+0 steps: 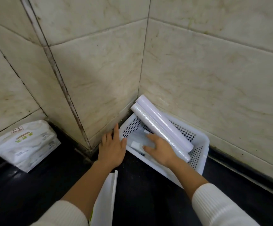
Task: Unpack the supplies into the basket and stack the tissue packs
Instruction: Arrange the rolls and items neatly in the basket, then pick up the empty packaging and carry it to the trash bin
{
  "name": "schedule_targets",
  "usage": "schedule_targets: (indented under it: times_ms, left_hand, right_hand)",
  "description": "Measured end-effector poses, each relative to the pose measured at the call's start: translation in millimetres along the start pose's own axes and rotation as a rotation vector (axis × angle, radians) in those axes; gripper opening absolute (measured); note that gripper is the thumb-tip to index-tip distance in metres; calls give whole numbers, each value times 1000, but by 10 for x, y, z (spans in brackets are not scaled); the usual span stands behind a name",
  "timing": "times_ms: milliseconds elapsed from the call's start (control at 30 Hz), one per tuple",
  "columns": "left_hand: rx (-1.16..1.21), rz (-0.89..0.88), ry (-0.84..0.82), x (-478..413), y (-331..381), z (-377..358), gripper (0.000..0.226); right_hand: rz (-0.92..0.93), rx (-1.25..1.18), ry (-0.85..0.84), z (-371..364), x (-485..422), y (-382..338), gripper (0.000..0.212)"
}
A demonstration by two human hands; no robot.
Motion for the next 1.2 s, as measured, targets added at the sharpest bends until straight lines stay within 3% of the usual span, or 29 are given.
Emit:
schedule_targets:
  times_ms: [133, 333, 467, 667, 800, 900, 1067, 1200]
  left_hand:
    - [187, -129, 226, 647, 30, 60, 62]
    - [94, -46, 171, 1563, -271, -36, 57]
    - [62, -15, 180, 2025, -473, -43, 53]
    - [103, 168, 63, 2510, -808, -217, 69]
    - [63, 202, -24, 2659, -904, -340, 71]
    - [73, 164, -13, 2767, -967, -383, 58]
    - [225, 113, 83, 2912, -960, -354, 15]
    - [310, 132, 199, 3162, -967, -213, 12]
  right_hand:
    - [1, -28, 106, 181, 560, -40, 47]
    - [1, 51, 192, 98, 1532, -74, 36]
    - [26, 98, 151, -178, 2079, 11, 34]
    - [-47, 287, -41, -701, 2686, 309, 67]
    - [-123, 427, -3, -832, 2897, 447, 84]
    - [-181, 501, 7, -921, 3000, 519, 90]
    - [-207, 470, -25, -974, 3019, 516, 94]
    - [-136, 376, 84, -1005, 3036, 339, 87]
Point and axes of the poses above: each hand's wrist, its own x-axis away from the middle knuckle, its own z-axis out of the back of the hand, y = z × x, the point moved 5 cm from there along -x, towards the middle knuckle, and after that the axes turned 13 degrees about x, right-handed, at the moved point
